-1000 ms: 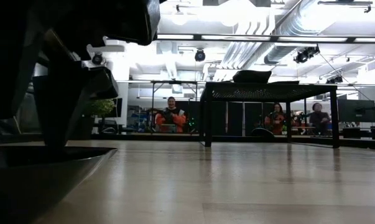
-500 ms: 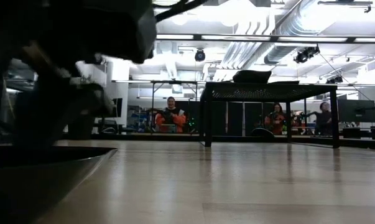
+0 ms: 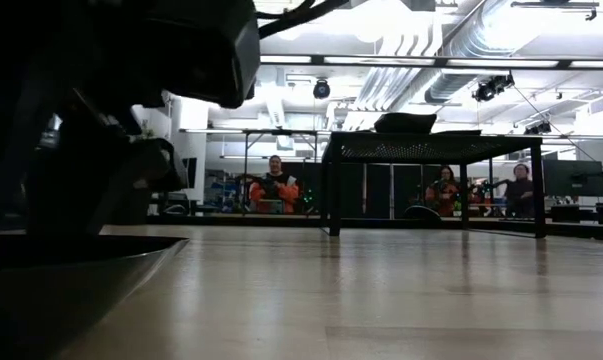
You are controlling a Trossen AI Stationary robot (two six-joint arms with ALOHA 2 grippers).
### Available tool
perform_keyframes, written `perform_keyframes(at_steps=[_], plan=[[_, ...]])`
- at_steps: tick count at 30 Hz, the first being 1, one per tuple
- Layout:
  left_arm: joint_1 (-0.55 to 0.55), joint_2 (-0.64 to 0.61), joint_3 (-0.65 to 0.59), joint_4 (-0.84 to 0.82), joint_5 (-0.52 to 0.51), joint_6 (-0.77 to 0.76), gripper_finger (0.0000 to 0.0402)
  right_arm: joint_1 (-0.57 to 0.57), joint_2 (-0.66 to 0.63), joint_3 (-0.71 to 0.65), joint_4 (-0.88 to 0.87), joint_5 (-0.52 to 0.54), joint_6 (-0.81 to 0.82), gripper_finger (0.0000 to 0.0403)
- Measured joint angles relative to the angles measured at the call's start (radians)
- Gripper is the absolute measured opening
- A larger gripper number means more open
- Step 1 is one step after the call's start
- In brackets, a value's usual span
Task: Pick & Place Mini shaped plates
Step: Stack the black leaf-shaped plate on top of the black leaf-shaped plates on the shelf
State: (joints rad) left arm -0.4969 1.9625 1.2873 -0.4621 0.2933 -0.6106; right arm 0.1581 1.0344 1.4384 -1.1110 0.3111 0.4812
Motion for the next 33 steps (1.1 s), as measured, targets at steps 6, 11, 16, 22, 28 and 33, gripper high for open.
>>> perform_keyframes(at_steps=[6, 11, 16, 22, 28, 33], plan=[[0.000, 0.000, 0.000, -0.007, -0.052, 0.001, 0.0129, 0.000, 0.000, 0.000, -0.001, 0.000, 0.000, 0.0094], [0.000, 0.000, 0.000, -0.008, -0.060, 0.000, 0.0085, 0.000, 0.000, 0.000, -0.008, 0.000, 0.000, 0.0094], [0.000, 0.000, 0.000, -0.008, -0.072, -0.014, 0.0017, 0.000, 0.000, 0.000, -0.009, -0.003, 0.000, 0.0094], [0.007, -0.001, 0.007, -0.017, -0.081, -0.023, 0.0003, 0.000, -0.001, 0.000, -0.008, -0.010, 0.007, 0.0094], [0.025, -0.001, 0.109, -0.181, -0.133, 0.033, 0.0001, 0.000, -0.004, 0.000, -0.007, -0.026, 0.015, 0.0094], [0.044, -0.001, 0.234, -0.369, -0.208, 0.106, 0.0001, 0.000, -0.004, 0.000, -0.007, -0.030, 0.019, 0.0094]])
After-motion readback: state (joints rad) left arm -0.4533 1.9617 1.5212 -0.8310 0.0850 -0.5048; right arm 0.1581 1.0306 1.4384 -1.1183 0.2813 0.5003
